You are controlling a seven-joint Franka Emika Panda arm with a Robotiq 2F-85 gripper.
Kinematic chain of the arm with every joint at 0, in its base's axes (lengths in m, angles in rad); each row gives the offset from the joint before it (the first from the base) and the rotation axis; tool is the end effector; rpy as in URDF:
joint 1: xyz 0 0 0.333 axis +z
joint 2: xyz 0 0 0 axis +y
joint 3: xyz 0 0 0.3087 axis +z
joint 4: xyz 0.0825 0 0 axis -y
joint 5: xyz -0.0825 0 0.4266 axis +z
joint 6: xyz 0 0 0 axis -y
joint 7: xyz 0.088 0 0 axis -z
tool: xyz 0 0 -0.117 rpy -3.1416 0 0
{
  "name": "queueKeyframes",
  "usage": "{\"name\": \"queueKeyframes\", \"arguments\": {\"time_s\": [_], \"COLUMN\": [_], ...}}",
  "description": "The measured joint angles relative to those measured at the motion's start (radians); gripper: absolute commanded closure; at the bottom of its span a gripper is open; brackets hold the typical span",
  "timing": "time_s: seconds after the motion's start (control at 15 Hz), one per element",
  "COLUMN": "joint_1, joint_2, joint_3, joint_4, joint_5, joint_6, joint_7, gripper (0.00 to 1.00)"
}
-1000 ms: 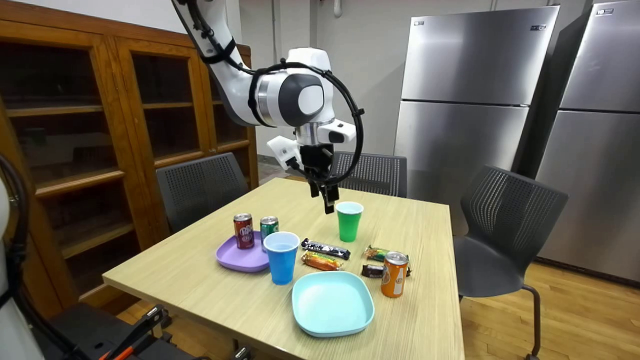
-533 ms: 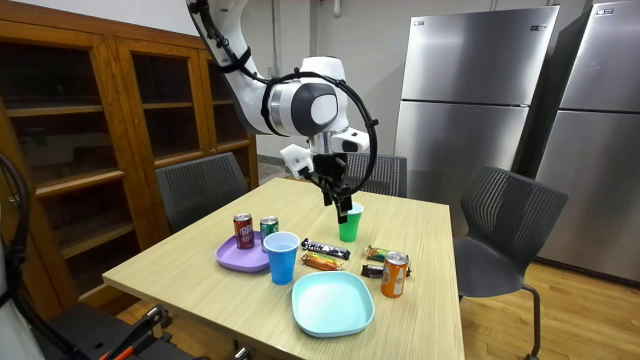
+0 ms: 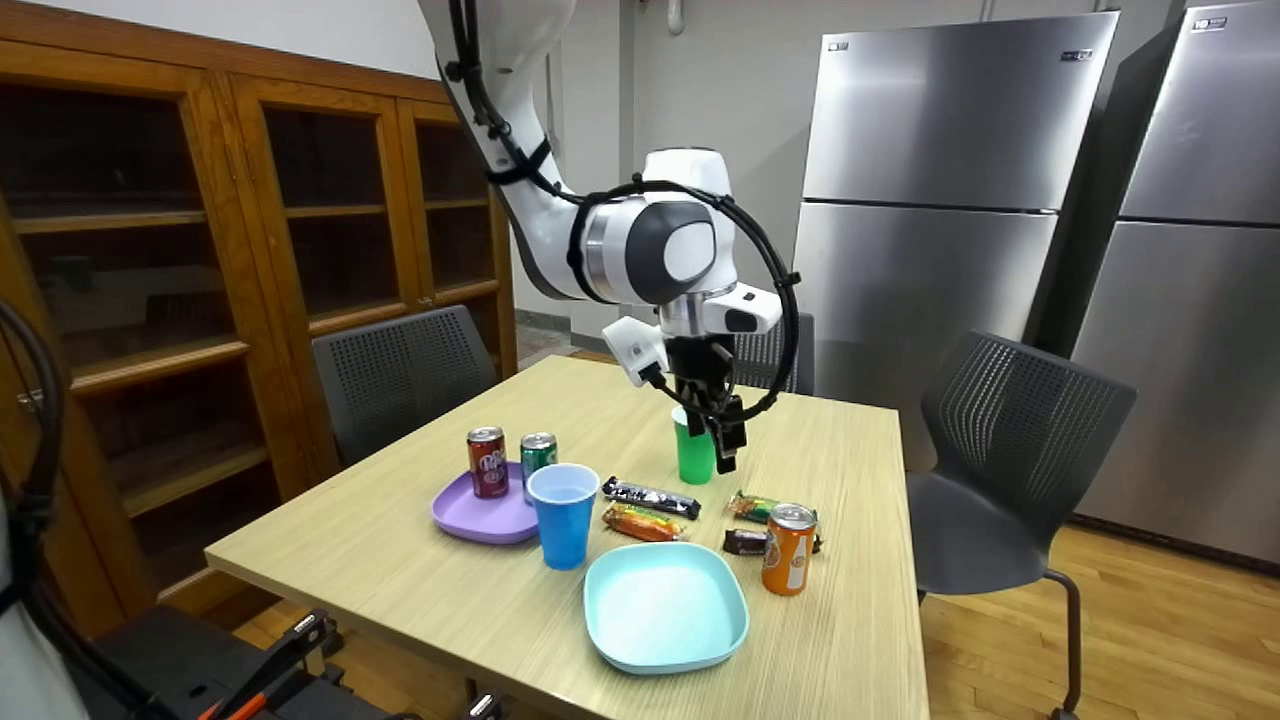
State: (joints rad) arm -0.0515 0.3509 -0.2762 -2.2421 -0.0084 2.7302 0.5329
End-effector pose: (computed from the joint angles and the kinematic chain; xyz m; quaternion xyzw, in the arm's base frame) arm 0.5492 -0.1920 0.1775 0.9115 -0.4016 0.0793 0.0402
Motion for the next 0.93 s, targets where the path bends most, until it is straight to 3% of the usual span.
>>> {"name": "queueKeyframes", "arguments": {"time_s": [0.93], "joint_1": [-0.063], "joint_2": [0.266], "joint_3": [-0.011], "joint_4": [0.232], "joint_5": [0.117], "joint_6": [0.007], "joint_7": [0.000], "gripper": [0.00]}}
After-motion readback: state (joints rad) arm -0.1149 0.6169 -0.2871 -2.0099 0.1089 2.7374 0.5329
